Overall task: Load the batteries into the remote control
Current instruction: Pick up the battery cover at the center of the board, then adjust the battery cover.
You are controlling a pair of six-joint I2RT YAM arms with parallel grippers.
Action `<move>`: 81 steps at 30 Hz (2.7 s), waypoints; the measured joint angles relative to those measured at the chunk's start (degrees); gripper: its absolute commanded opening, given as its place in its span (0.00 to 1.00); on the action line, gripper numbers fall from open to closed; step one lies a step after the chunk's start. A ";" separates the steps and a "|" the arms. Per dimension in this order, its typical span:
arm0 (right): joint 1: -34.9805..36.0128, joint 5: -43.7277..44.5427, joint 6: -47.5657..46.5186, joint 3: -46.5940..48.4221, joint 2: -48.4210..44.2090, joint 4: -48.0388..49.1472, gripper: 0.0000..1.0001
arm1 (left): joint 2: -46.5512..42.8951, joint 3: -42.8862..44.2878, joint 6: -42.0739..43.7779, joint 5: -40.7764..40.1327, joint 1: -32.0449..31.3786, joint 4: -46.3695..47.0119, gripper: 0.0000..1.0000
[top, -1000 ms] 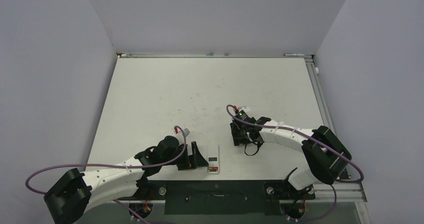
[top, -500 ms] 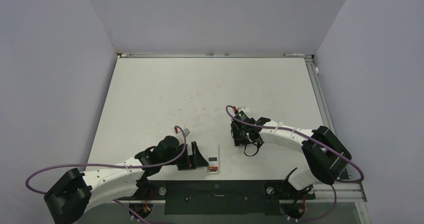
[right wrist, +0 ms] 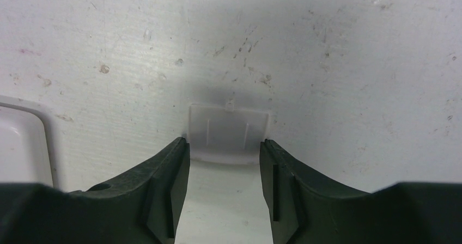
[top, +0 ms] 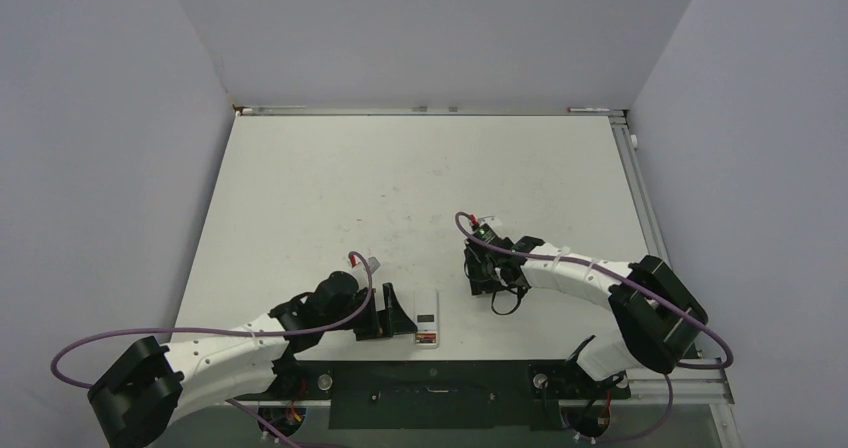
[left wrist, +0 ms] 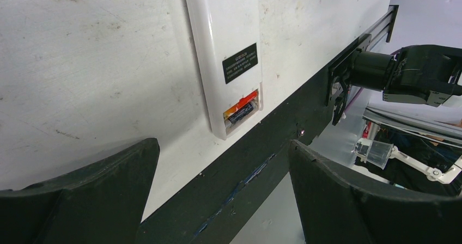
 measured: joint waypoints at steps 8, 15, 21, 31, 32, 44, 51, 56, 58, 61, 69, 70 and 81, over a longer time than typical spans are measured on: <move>0.33 -3.21 0.94 -0.92 -4.35 -3.26 0.24 | -0.66 0.55 0.22 -0.02 0.02 -1.97 0.86; 0.33 -10.34 0.20 -2.27 -11.39 -3.30 0.21 | -1.53 1.88 1.86 1.22 0.83 -5.84 0.86; 0.76 -20.13 -1.36 -3.15 -17.18 -2.03 0.21 | -5.05 4.92 4.04 4.98 1.90 -8.07 0.85; 4.33 -34.32 -3.17 -3.45 -22.80 4.26 0.20 | -8.76 8.85 1.31 14.56 4.48 -2.34 0.80; 5.14 -34.93 -3.45 -3.45 -22.88 4.57 0.20 | -8.52 8.85 0.20 15.50 4.57 -1.31 0.79; 18.97 -29.59 -10.73 2.69 -22.93 2.27 0.22 | -7.39 8.85 -10.64 21.31 4.94 5.99 0.59; 23.43 -23.23 -14.10 6.60 -21.14 -0.11 0.22 | -7.39 8.85 -12.70 21.44 5.14 5.57 0.53; 26.95 -18.36 -15.47 8.48 -19.30 -2.25 0.21 | -7.37 8.85 -13.42 21.46 5.18 5.38 0.46; 28.57 -16.39 -15.78 9.35 -18.78 -2.99 0.21 | -7.37 8.85 -13.57 21.46 5.22 5.14 0.44; 30.71 -13.84 -16.31 10.67 -18.01 -3.72 0.21 | -7.32 8.59 -13.60 21.46 5.27 4.98 0.42; 34.01 -8.48 -17.07 13.03 -16.24 -4.63 0.20 | -7.04 7.96 -13.62 21.46 5.42 4.22 0.35; 34.18 -7.89 -17.18 13.16 -16.24 -4.70 0.20 | -7.04 7.96 -13.60 21.46 5.42 4.22 0.33; 36.02 -2.75 -18.12 15.58 -14.69 -6.05 0.20 | -7.04 7.78 -13.60 21.81 5.51 4.24 0.01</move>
